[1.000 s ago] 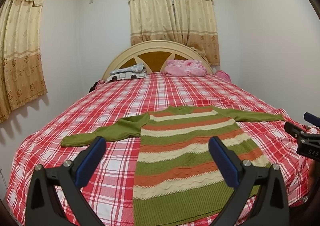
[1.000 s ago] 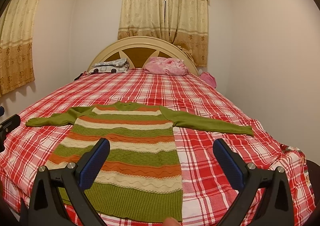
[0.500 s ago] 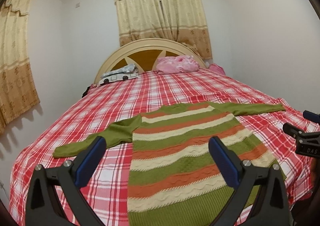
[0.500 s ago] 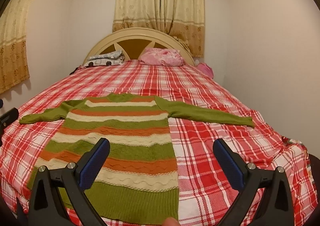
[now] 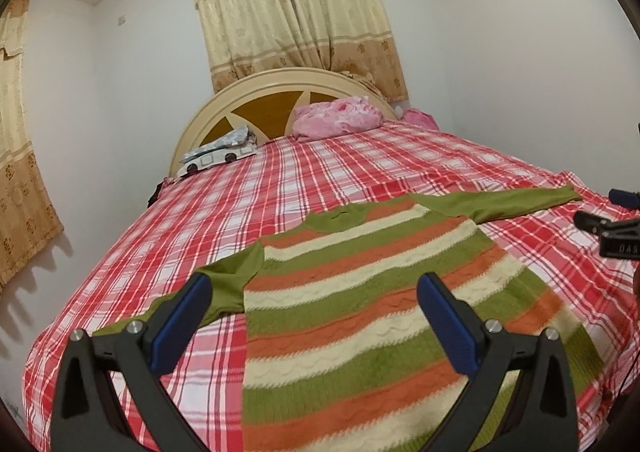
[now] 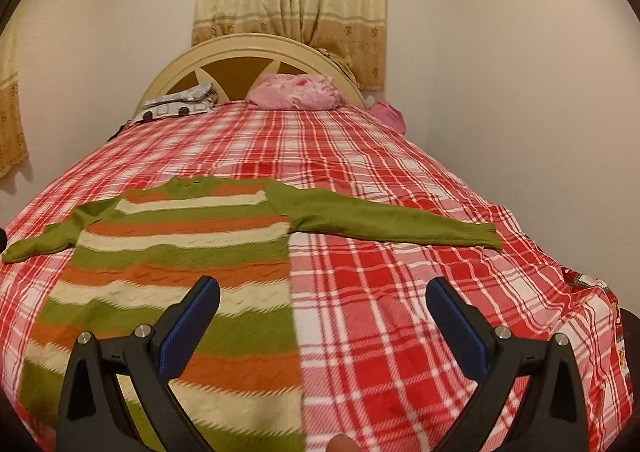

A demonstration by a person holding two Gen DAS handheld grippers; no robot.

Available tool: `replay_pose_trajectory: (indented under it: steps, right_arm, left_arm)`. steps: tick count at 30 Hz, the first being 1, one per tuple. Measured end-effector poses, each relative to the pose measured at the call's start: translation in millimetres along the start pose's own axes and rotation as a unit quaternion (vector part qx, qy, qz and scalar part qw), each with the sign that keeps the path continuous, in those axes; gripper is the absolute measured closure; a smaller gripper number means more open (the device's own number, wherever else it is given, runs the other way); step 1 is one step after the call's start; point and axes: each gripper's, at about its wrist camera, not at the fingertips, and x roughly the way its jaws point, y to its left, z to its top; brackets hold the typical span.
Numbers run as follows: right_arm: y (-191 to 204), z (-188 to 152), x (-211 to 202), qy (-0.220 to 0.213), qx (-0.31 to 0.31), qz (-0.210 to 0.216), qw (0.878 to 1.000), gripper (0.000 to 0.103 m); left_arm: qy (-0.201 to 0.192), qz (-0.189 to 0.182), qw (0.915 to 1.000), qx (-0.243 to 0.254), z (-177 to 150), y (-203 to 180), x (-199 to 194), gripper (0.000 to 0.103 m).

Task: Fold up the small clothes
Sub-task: 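Move the right gripper down to the ribbed cuff of the nearest sleeve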

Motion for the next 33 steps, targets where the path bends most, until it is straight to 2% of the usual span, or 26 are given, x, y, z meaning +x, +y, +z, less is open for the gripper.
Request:
replay_pose_trajectory:
  steps: [8,21,26,30,33]
  right_arm:
    - [-35.9,14.6,47.4,0.029,0.014,-0.008,0.999,0.001]
    - [-144.5,37.0,131.6,0.086,0.099,-0.052,0.99,0.001]
    - [-191.3,41.5,171.7,0.12,0.16,-0.052,0.978,0.002]
    - [-235.3,36.8,205.4,0.148,0.238,-0.032,0.959,0.015]
    - [-250.7,32.6,223.3,0.164,0.263,-0.031,0.95,0.015]
  left_arm:
    - [0.01,0.004,0.9999,0.005,9.8,1.8,48.8,0.0]
    - [0.056,0.01,0.9984,-0.005,-2.6,1.2,130.8,0.0]
    - [0.076,0.004,0.9971,-0.007,-11.3,-1.6,155.5,0.0]
    - [0.096,0.0,0.9952,-0.015,-15.0,-1.8,170.9,0.0]
    - [0.102,-0.003,0.9946,-0.018,-16.9,-1.0,177.1,0.0]
